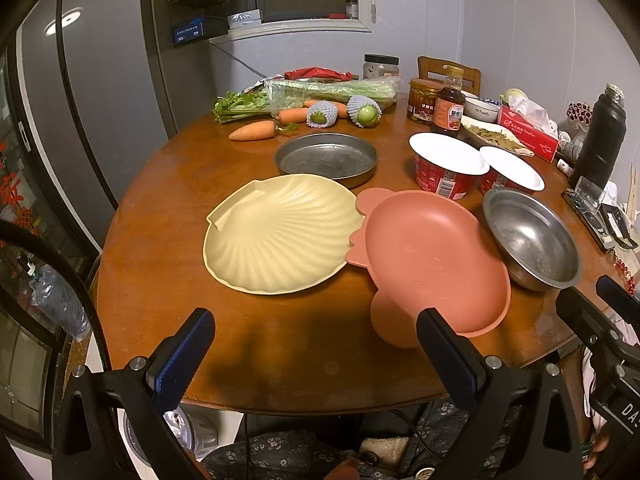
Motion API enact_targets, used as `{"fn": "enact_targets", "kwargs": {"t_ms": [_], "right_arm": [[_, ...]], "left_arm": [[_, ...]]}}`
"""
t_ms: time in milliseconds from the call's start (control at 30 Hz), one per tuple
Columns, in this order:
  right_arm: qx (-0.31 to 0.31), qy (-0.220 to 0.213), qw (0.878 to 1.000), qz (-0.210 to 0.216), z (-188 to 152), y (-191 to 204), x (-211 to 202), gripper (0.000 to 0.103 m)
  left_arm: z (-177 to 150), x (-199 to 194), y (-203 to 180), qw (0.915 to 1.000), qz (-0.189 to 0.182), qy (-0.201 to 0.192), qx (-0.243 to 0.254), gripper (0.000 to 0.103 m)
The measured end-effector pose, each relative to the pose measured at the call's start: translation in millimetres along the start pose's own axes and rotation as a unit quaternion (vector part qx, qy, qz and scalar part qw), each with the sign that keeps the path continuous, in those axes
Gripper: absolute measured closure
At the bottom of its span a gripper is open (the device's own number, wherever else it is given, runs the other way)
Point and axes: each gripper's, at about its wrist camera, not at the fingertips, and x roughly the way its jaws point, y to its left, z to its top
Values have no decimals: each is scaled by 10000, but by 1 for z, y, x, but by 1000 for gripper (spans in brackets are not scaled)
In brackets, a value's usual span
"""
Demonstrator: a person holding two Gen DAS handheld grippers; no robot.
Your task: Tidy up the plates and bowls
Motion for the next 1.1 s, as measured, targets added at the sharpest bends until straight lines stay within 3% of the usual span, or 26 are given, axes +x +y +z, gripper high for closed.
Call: {"fn": "enact_targets", "kwargs": {"t_ms": [867, 1033, 1100], "right_arm": [[-132, -2, 9999, 37, 12, 6, 5, 13], [-432, -105, 9987, 264, 30, 27, 10, 13], [-595, -51, 9964, 598, 41, 40, 18, 13]], "left_arm": [[5, 2, 16, 9999, 47, -53, -136, 1], [9, 6, 45, 9988, 135, -64, -473, 1], [9, 8, 57, 9980, 168, -65, -601, 1]]}}
